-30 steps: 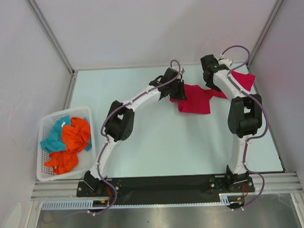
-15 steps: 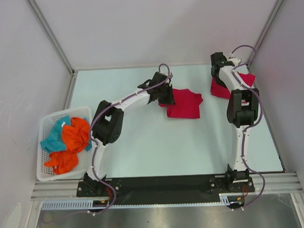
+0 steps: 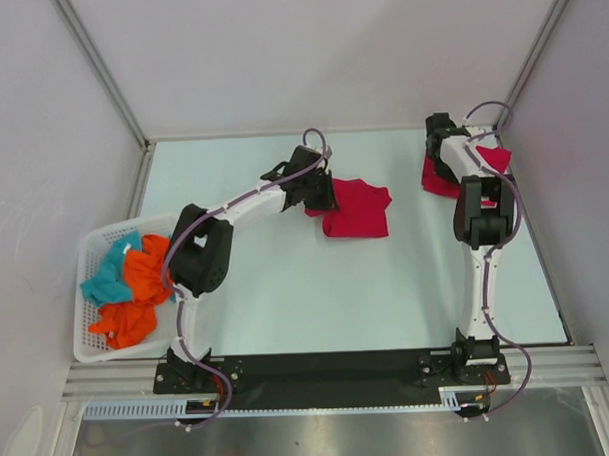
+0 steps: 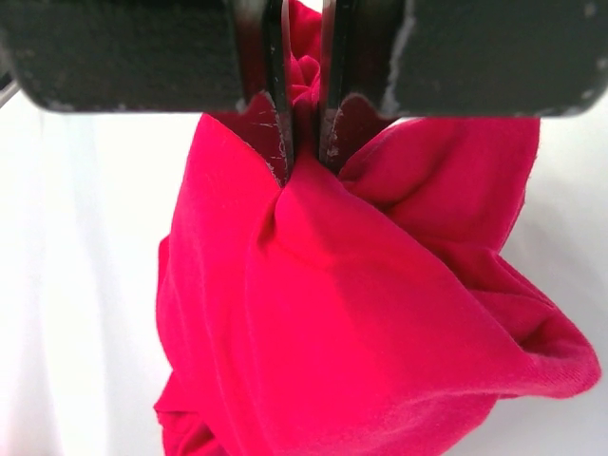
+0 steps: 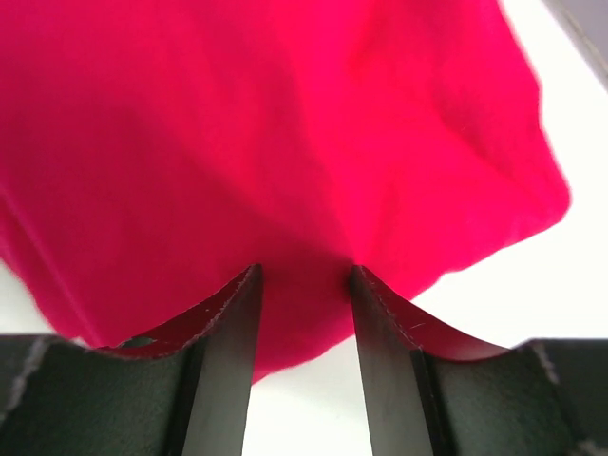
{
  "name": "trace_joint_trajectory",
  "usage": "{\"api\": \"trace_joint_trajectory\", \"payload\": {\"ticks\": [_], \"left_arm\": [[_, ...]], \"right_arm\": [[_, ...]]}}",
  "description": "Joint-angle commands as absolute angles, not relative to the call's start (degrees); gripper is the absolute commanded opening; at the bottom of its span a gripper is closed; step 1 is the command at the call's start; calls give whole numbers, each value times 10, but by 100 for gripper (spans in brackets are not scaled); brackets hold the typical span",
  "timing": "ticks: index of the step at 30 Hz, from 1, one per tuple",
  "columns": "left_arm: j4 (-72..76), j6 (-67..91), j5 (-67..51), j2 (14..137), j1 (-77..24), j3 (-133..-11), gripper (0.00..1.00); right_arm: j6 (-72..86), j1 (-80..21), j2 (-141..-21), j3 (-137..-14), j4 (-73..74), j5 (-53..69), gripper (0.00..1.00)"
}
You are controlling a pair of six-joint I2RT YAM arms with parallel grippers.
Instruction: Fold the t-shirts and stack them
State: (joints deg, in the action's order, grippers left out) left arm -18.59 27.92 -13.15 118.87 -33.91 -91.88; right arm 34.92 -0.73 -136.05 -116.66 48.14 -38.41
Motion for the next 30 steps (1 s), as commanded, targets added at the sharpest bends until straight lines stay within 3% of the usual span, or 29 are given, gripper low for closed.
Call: {"api": "trace_joint_trajectory", "payload": {"ticks": [1,30], "left_arm": [[-154,272,-127,1122,-325,-895,12],[-143,273,-115,1042,-294,-831,12]], "right_arm": [[366,-40,-1357,-1150,478,-370,47],[380,-183,-1223,-874,407,-301,45]]}}
